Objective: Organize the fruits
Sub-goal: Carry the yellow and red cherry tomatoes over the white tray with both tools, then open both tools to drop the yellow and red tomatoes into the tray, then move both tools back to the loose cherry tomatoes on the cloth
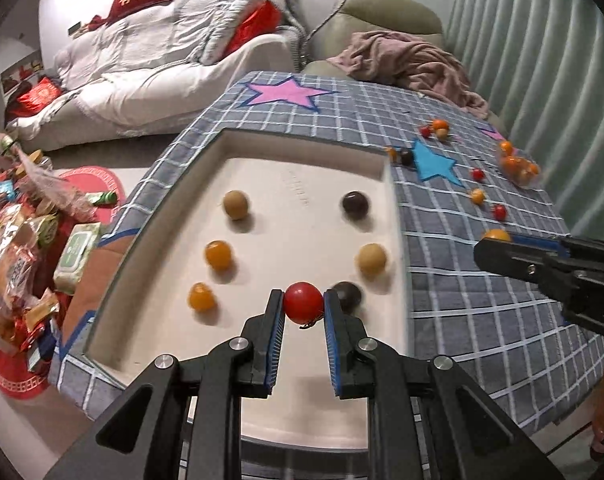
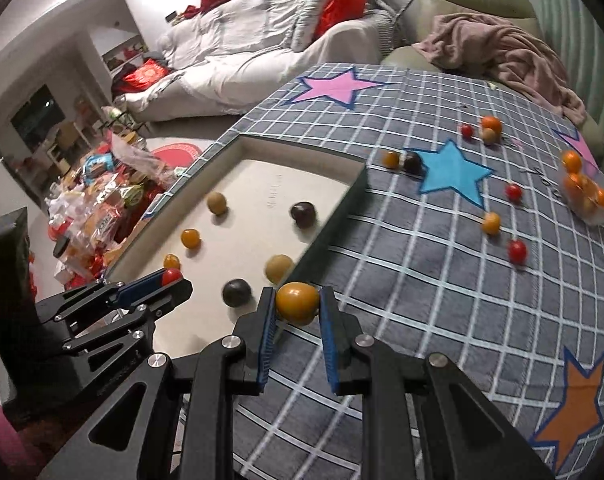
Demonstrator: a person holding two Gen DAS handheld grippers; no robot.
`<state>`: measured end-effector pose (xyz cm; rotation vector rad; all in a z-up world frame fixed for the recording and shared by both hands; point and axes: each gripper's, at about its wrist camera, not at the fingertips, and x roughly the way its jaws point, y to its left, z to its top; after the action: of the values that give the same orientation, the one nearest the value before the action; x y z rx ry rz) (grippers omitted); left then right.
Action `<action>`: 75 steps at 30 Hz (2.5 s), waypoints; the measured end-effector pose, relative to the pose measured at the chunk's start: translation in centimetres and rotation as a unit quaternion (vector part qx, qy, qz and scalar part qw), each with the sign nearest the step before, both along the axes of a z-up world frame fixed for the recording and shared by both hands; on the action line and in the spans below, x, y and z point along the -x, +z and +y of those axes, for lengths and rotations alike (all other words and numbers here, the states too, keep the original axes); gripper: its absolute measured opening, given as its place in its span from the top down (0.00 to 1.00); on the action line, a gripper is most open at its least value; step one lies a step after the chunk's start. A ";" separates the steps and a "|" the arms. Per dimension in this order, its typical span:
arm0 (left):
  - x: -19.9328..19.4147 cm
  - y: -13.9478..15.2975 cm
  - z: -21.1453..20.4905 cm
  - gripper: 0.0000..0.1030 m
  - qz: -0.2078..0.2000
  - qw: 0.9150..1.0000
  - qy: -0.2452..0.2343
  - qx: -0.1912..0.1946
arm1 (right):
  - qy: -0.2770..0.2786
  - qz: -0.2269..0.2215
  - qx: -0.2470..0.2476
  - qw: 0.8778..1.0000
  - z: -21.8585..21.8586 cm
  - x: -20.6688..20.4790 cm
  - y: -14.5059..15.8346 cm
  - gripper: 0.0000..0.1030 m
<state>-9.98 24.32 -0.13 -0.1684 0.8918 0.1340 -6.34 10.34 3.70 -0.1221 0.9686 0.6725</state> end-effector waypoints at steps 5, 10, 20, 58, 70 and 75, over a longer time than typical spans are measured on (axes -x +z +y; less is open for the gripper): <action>-0.4 -0.9 1.2 0.80 0.012 1.000 0.015 -0.004 | 0.017 0.009 0.007 1.000 2.2 -0.6 -0.5 0.77; -0.9 -1.9 1.6 0.80 0.028 0.999 0.022 -0.014 | 0.035 0.018 0.017 0.999 4.9 -1.7 -1.5 0.77; -2.0 -3.5 1.7 0.80 0.056 0.998 0.023 -0.031 | 0.056 0.040 0.047 0.997 9.1 -3.8 -4.5 0.77; -7.5 4.9 -9.2 0.11 -0.021 0.995 -0.077 -0.055 | -0.137 -0.008 0.065 0.988 -11.5 -8.6 -2.4 0.00; -14.4 -0.4 -15.0 0.11 0.027 0.990 -0.104 -0.096 | -0.167 -0.027 0.087 0.982 -14.1 -12.4 -6.4 0.03; -15.5 -1.9 -15.6 0.11 0.032 0.985 -0.114 -0.123 | -0.143 -0.041 0.091 0.985 -13.4 -13.3 -7.1 0.25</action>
<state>5.55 8.76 -1.98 0.1691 0.9439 0.0355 6.96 -3.08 -3.38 -0.1655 0.9442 0.3120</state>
